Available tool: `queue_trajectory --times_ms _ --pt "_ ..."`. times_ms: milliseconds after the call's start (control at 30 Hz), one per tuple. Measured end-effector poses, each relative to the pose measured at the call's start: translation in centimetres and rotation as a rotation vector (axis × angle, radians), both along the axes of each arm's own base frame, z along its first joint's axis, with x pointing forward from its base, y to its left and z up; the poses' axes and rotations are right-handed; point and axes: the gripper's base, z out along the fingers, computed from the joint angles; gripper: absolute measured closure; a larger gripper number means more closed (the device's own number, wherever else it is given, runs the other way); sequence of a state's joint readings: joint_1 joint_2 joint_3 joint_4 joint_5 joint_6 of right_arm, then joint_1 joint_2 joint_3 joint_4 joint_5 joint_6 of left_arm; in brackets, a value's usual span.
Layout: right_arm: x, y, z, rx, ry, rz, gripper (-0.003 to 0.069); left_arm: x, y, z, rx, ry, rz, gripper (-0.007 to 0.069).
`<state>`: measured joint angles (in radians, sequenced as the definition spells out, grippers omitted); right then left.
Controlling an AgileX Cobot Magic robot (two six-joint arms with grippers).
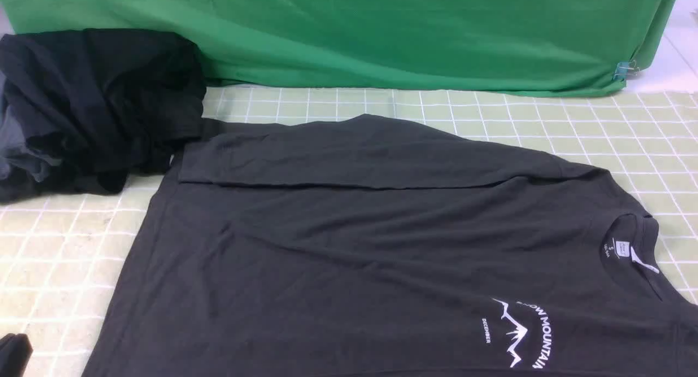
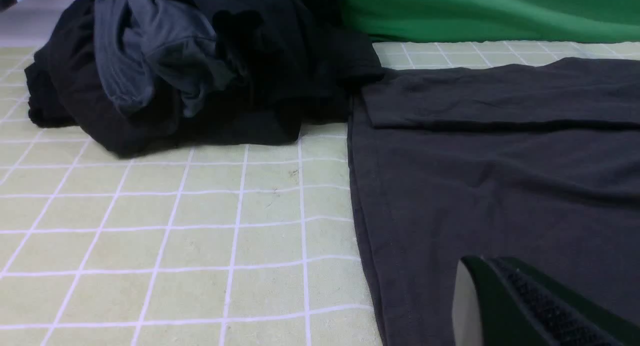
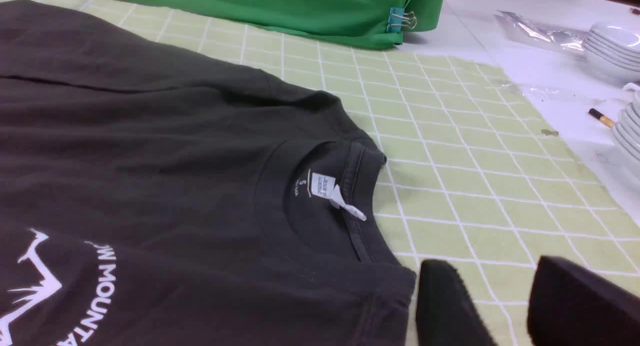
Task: Fold a long-sleeved shirt over a green coffee tablecloth.
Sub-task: 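Grasp the left edge of the dark T-shirt lying flat on the table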
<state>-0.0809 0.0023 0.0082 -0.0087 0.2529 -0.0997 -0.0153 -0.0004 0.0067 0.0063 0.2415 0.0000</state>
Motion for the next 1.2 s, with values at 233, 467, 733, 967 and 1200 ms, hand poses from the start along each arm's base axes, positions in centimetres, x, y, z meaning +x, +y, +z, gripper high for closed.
queue_trajectory --times_ms 233,467,733,967,1200 --pt "0.0 0.0 0.0 0.0 0.0 0.0 0.0412 0.0 0.0 0.0 0.0 0.0 0.0 0.0622" --pt "0.0 0.0 0.0 0.0 0.0 0.0 0.0412 0.0 0.0 0.0 0.01 0.0 0.001 0.0622" --pt "0.0 0.0 0.0 0.0 0.0 0.0 0.0412 0.1 -0.1 1.8 -0.311 -0.188 0.006 0.0622" --pt "0.0 0.0 0.0 0.0 0.0 0.0 0.0412 -0.3 0.7 4.1 -0.46 -0.462 0.047 0.0622" --pt "0.0 0.0 0.2 0.014 -0.025 0.0 0.0412 -1.7 1.3 8.3 -0.66 -0.724 0.009 0.0622"
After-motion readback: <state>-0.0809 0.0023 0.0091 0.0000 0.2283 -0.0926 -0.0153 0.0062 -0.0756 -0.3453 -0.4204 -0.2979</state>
